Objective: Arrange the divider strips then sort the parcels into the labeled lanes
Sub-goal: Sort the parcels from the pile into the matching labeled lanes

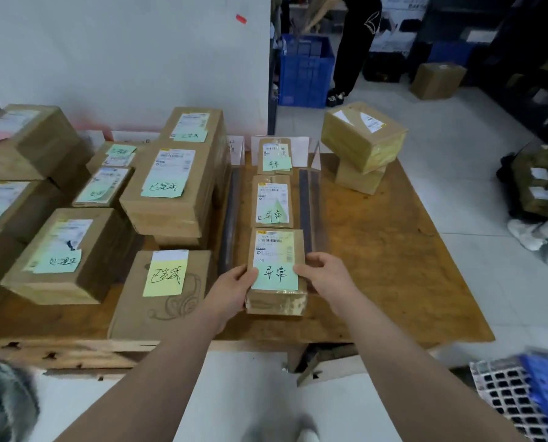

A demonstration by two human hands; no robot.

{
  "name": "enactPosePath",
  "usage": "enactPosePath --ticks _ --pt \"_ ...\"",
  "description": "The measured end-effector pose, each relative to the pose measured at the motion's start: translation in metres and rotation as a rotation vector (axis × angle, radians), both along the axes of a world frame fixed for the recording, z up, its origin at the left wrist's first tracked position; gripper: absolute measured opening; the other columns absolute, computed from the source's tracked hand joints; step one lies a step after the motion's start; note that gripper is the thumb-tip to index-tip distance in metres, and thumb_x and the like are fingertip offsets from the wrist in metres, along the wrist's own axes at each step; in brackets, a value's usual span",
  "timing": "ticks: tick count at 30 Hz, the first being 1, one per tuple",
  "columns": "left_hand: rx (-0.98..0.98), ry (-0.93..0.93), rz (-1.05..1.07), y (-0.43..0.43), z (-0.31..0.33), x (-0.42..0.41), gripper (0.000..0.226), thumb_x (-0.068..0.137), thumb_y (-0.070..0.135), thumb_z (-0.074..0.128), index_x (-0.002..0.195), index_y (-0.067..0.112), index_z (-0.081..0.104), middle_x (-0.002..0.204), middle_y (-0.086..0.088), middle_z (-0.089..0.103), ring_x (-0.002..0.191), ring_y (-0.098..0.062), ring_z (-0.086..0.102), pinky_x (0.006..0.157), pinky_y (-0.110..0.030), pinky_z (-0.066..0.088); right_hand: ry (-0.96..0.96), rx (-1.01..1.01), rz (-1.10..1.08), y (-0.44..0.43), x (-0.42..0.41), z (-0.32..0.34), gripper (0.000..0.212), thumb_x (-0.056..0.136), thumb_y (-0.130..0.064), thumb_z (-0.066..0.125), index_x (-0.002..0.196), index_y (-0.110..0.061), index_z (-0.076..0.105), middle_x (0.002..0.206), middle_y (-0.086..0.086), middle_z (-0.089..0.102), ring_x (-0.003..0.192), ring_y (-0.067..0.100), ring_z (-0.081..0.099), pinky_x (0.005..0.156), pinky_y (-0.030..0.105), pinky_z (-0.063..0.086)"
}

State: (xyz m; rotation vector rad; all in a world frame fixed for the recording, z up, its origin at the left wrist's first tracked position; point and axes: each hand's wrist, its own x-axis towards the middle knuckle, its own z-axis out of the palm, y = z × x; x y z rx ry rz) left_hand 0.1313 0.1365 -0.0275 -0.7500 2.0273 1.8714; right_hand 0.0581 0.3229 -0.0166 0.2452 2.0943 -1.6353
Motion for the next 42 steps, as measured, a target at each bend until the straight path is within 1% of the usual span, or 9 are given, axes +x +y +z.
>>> enactPosePath --ticks 4,12,20,23,25,27,32,39,42 --pt "-0.039 -0.038 0.003 0.0 -0.018 -0.004 0.033 0.099 0.041 0.05 0.131 0.033 0.053 0.098 0.018 0.072 0.094 -0.009 0.068 0.077 -0.031 0.058 0.03 0.039 0.009 -0.007 0.0 -0.019 0.032 0.087 -0.013 0.071 0.116 -0.017 0.059 0.094 -0.008 0.065 0.088 0.011 0.065 0.067 0.023 0.054" --pt "-0.094 -0.128 -0.003 0.0 -0.044 -0.012 0.05 0.101 0.039 0.047 0.148 0.028 0.037 0.124 0.005 0.062 0.113 -0.015 0.058 0.096 -0.041 0.053 0.03 0.126 0.04 -0.011 0.0 -0.047 0.04 0.09 -0.013 0.067 0.129 -0.011 0.058 0.118 0.002 0.068 0.091 0.011 0.067 0.065 0.02 0.056" --pt "-0.224 -0.094 -0.048 0.001 -0.042 -0.013 0.051 0.1 0.042 0.047 0.148 0.026 0.037 0.126 0.008 0.062 0.101 -0.011 0.063 0.069 -0.024 0.059 0.106 0.221 0.07 -0.016 -0.003 -0.041 0.039 0.089 -0.017 0.068 0.127 -0.012 0.058 0.119 0.002 0.067 0.094 0.015 0.067 0.077 0.034 0.059" --pt "-0.333 0.031 -0.057 0.003 -0.022 -0.012 0.03 0.1 0.041 0.047 0.129 0.032 0.047 0.107 0.018 0.055 0.066 0.007 0.062 0.041 -0.007 0.043 0.214 0.257 0.093 -0.015 -0.004 -0.026 0.036 0.09 -0.021 0.067 0.125 -0.016 0.06 0.122 -0.003 0.065 0.098 0.008 0.06 0.075 0.026 0.056" --pt "-0.404 0.125 -0.078 0.003 -0.004 -0.012 0.01 0.1 0.039 0.049 0.107 0.042 0.043 0.095 0.022 0.05 0.059 0.028 0.052 0.039 -0.001 0.037 0.28 0.287 0.112 -0.012 -0.006 -0.012 0.043 0.091 -0.024 0.066 0.132 -0.016 0.056 0.13 -0.002 0.06 0.113 0.012 0.057 0.084 0.032 0.056" --pt "-0.487 0.215 -0.092 0.002 0.014 -0.015 0.011 0.1 0.037 0.051 0.107 0.039 0.042 0.089 0.027 0.045 0.06 0.037 0.042 0.041 0.002 0.034 0.357 0.34 0.142 -0.007 -0.008 0.005 0.047 0.093 -0.026 0.063 0.137 -0.016 0.052 0.136 -0.001 0.056 0.121 0.015 0.053 0.084 0.022 0.051" --pt "-0.695 0.362 -0.126 0.001 0.059 -0.035 0.041 0.099 0.038 0.051 0.138 0.026 0.047 0.117 0.022 0.051 0.072 0.012 0.048 0.044 -0.006 0.033 0.544 0.498 0.171 0.016 -0.022 0.052 0.049 0.095 -0.031 0.058 0.14 -0.017 0.048 0.139 -0.001 0.054 0.125 0.015 0.051 0.097 0.026 0.04" --pt "-0.763 0.486 -0.178 0.033 0.115 -0.087 0.038 0.099 0.037 0.048 0.135 0.022 0.051 0.131 0.003 0.061 0.109 -0.012 0.059 0.09 -0.035 0.052 0.635 0.583 0.05 0.067 -0.058 0.101 0.047 0.095 -0.034 0.058 0.137 -0.016 0.052 0.137 0.002 0.056 0.124 0.018 0.052 0.1 0.027 0.038" --pt "-0.737 0.517 -0.164 0.058 0.127 -0.117 0.042 0.099 0.035 0.049 0.138 0.017 0.048 0.134 -0.001 0.058 0.099 -0.009 0.056 0.074 -0.021 0.045 0.643 0.593 0.003 0.089 -0.084 0.111 0.045 0.095 -0.034 0.058 0.135 -0.015 0.054 0.133 0.002 0.059 0.122 0.019 0.054 0.095 0.024 0.037"
